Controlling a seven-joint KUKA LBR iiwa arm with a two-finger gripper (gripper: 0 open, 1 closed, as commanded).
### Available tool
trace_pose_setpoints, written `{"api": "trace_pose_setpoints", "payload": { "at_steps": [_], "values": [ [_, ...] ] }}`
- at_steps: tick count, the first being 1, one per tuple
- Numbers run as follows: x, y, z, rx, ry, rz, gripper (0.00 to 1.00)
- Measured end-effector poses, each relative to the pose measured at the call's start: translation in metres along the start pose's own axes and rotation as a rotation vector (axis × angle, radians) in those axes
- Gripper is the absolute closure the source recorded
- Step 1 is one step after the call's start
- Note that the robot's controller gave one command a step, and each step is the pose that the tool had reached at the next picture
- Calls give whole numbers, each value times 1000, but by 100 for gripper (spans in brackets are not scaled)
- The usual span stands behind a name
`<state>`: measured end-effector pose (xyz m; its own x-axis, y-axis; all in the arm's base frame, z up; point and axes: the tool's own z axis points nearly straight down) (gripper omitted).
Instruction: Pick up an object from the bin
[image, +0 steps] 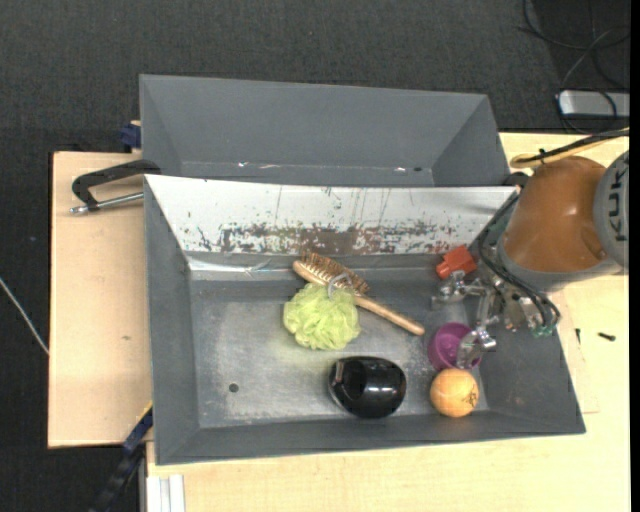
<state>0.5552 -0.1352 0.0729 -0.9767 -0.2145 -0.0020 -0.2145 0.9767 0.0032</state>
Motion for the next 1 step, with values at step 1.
{"api": "trace_pose_setpoints", "payload": {
  "at_steps": [1],
  "values": [
    [-9, 6, -21, 4, -2, 130, 0]
  ]
}}
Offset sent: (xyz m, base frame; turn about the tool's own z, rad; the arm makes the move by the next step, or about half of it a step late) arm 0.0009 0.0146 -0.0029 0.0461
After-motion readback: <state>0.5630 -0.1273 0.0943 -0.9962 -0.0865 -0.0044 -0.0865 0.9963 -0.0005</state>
